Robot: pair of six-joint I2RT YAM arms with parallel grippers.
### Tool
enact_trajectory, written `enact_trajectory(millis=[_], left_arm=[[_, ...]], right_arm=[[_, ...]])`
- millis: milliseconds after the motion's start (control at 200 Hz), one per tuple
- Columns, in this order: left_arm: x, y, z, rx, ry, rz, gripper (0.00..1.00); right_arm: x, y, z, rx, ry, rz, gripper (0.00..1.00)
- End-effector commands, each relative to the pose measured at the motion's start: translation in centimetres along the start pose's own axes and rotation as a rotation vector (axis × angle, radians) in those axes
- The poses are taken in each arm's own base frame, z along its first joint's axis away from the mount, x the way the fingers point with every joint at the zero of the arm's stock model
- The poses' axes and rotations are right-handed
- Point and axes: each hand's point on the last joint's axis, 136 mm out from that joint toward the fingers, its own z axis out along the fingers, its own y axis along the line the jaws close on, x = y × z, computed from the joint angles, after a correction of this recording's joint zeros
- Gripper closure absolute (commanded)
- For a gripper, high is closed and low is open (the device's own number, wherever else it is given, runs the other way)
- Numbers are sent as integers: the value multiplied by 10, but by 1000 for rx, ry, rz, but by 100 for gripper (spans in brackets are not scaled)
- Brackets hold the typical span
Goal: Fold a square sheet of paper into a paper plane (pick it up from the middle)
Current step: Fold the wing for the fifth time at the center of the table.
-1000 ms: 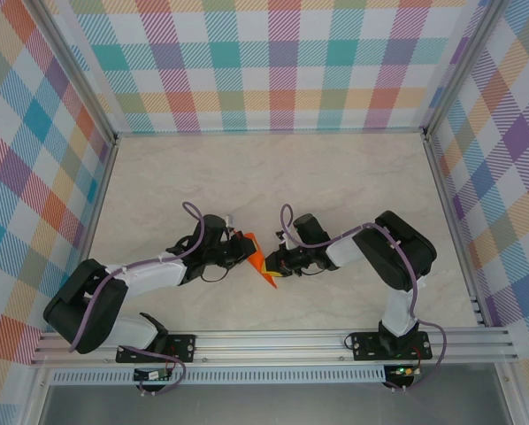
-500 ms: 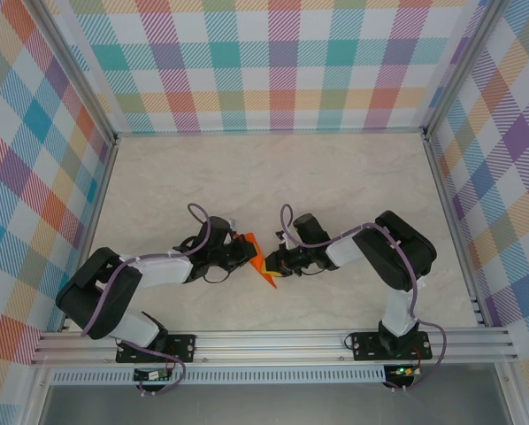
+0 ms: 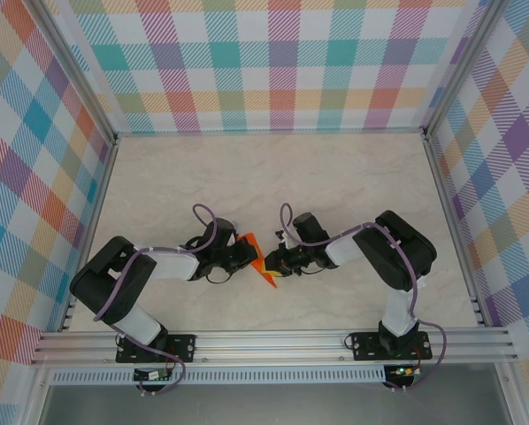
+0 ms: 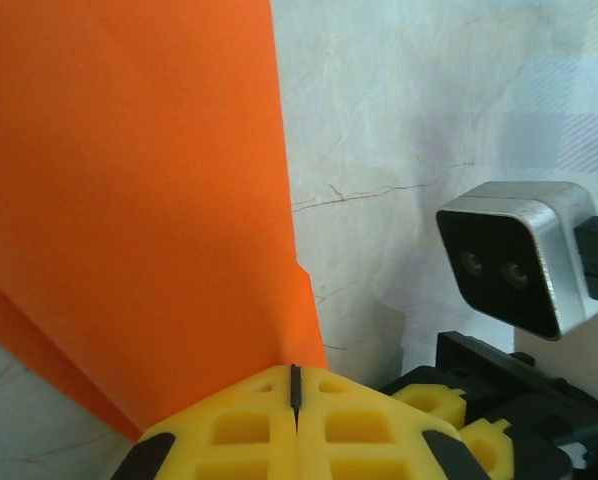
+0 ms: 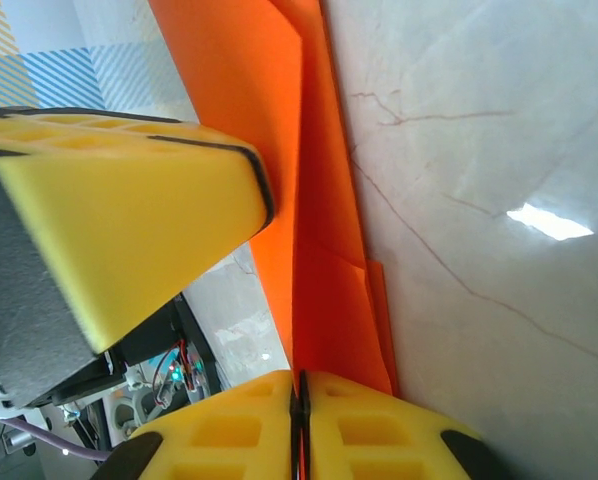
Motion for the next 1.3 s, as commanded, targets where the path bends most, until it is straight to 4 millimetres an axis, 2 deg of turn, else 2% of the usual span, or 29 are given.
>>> enact_trajectory(millis=[0, 240, 465, 875, 965, 1130, 1295], left_arm=[[-2, 12, 3, -36, -9, 10, 100], [1, 22, 3, -61, -8, -4, 100], [0, 17, 4, -54, 1, 5, 100], [3, 18, 6, -58, 20, 7, 100], [3, 18, 6, -59, 22, 5, 100], [3, 17, 5, -57, 21, 8, 100], [2, 17, 4, -62, 18, 8, 100]], right_arm=[[-2, -26, -3, 103, -27, 72, 86], [2, -14, -10, 120, -15, 34, 83], [11, -1, -9, 138, 17, -16, 82], [19, 5, -9, 189, 49, -62, 79], [19, 5, -9, 207, 46, -76, 83], [26, -6, -5, 223, 74, -59, 89], [38, -35, -2, 293, 105, 2, 89]])
